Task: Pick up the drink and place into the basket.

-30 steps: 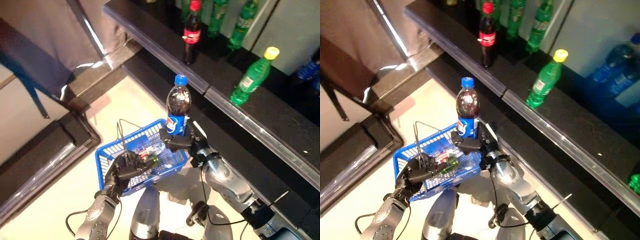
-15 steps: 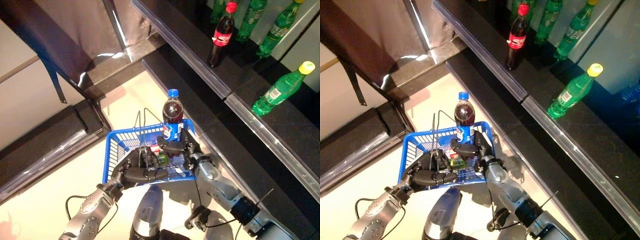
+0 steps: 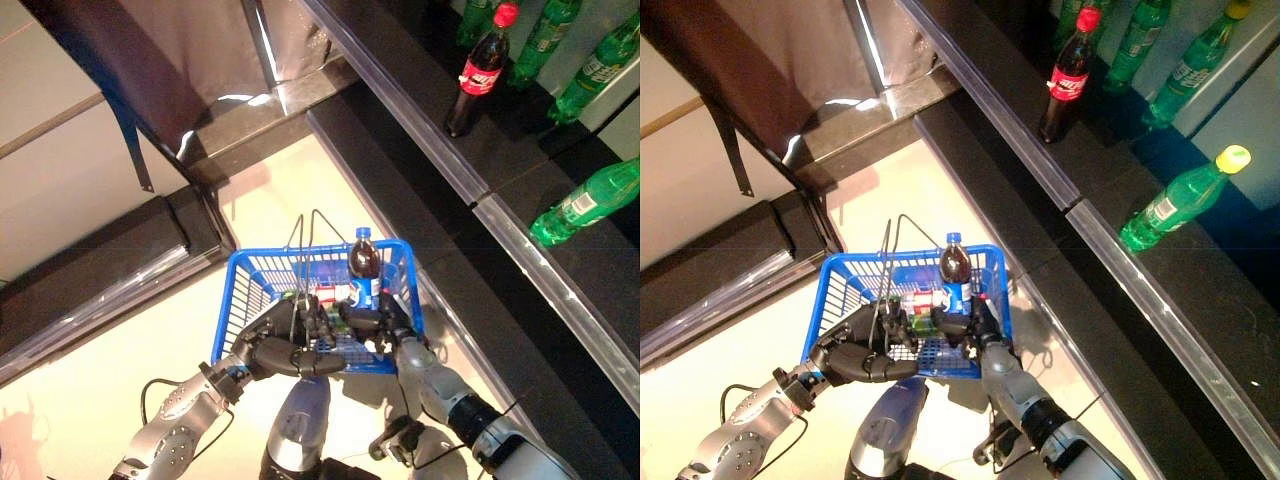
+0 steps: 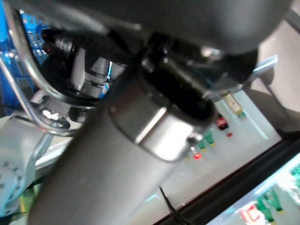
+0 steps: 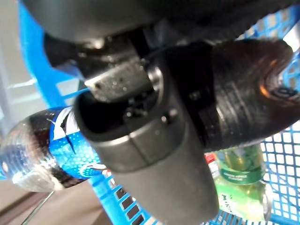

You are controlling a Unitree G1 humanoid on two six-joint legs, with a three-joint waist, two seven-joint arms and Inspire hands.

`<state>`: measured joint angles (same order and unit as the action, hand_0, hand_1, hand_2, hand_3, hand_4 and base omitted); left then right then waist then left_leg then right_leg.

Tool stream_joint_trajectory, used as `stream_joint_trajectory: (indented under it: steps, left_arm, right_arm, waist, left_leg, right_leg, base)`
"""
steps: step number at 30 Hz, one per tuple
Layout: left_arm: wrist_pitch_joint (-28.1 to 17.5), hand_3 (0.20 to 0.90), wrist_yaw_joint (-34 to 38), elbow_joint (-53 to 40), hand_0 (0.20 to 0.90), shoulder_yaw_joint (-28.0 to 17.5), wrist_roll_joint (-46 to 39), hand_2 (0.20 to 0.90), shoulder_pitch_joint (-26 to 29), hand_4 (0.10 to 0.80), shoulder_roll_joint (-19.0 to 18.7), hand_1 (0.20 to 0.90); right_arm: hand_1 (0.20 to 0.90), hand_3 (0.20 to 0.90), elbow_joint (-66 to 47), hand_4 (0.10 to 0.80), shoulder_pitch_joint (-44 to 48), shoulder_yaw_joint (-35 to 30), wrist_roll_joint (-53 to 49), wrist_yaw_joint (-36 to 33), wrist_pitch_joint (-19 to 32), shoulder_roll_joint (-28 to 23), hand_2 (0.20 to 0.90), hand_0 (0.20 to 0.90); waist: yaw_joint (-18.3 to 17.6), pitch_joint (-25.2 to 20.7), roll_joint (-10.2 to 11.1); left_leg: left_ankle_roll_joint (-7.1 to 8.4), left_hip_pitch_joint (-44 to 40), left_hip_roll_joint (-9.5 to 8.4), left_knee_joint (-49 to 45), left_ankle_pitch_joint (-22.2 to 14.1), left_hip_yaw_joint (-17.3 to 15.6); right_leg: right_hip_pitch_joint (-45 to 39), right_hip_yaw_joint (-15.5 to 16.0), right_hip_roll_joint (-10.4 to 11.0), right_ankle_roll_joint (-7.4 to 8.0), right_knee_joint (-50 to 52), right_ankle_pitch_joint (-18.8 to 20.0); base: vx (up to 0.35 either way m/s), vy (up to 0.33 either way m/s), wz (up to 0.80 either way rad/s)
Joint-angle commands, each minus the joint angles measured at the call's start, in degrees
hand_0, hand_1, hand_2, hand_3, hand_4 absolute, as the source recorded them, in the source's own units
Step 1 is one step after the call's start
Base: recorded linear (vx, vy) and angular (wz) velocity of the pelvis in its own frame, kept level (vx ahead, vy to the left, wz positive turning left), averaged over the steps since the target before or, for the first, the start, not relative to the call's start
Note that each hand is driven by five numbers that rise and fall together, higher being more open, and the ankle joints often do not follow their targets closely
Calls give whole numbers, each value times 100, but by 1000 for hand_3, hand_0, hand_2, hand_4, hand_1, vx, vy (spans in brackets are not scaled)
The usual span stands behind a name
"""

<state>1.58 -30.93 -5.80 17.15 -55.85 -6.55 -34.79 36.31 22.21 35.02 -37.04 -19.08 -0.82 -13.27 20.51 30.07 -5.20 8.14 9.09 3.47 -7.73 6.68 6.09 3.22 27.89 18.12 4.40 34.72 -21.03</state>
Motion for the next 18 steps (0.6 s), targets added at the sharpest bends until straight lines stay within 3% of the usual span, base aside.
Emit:
stream_joint_trajectory:
  steps: [1, 5, 7, 11, 18]
  left_arm:
    - [-1131, 200, -1313, -2335, 300, -540, -907, 300, 798, 100, 529, 300]
    - [-1040, 200, -1370, -2356, 300, -566, -945, 300, 766, 100, 555, 300]
    - [-1077, 200, -1384, -2342, 300, -555, -906, 300, 780, 100, 554, 300]
    - [-1091, 200, -1325, -2354, 300, -562, -918, 300, 790, 100, 548, 300]
    - [-1175, 200, -1302, -2350, 300, -480, -872, 300, 775, 100, 590, 300]
  right_arm:
    - [300, 200, -53, 100, 263, -37, -855, 671, 828, 660, 300, 300]
    - [300, 200, 139, 100, 157, -107, -1768, 1241, 724, 831, 300, 300]
    - [300, 200, 332, 100, 109, -162, -2370, 1840, 503, 984, 300, 300]
    - [300, 200, 354, 100, 89, -72, -2437, 2021, 363, 1009, 300, 300]
    - [300, 200, 331, 100, -75, -103, -3673, 2678, 112, 1162, 300, 300]
  waist:
    - [90, -630, -110]
    - [125, -606, -116]
    - [150, -589, -118]
    - [154, -600, -110]
    - [124, -560, -146]
  left_leg:
    - [-242, 128, -356, -792, -399, 62]
    - [-258, 114, -369, -756, -447, 72]
    - [-272, 108, -374, -730, -471, 82]
    - [-287, 98, -372, -685, -491, 69]
    - [-342, 84, -387, -601, -532, 35]
  right_leg:
    - [-569, 39, -419, -297, -1536, 1242]
    - [-568, 55, -420, -291, -1542, 1254]
    - [-559, 69, -429, -283, -1545, 1271]
    - [-525, 72, -426, -270, -1540, 1289]
    - [-445, 68, -399, -249, -1513, 1326]
  base:
    - [0, 0, 0]
    - [0, -17, 0]
    - [5, -34, 0]
    - [0, -1, 1]
    - [0, -3, 2]
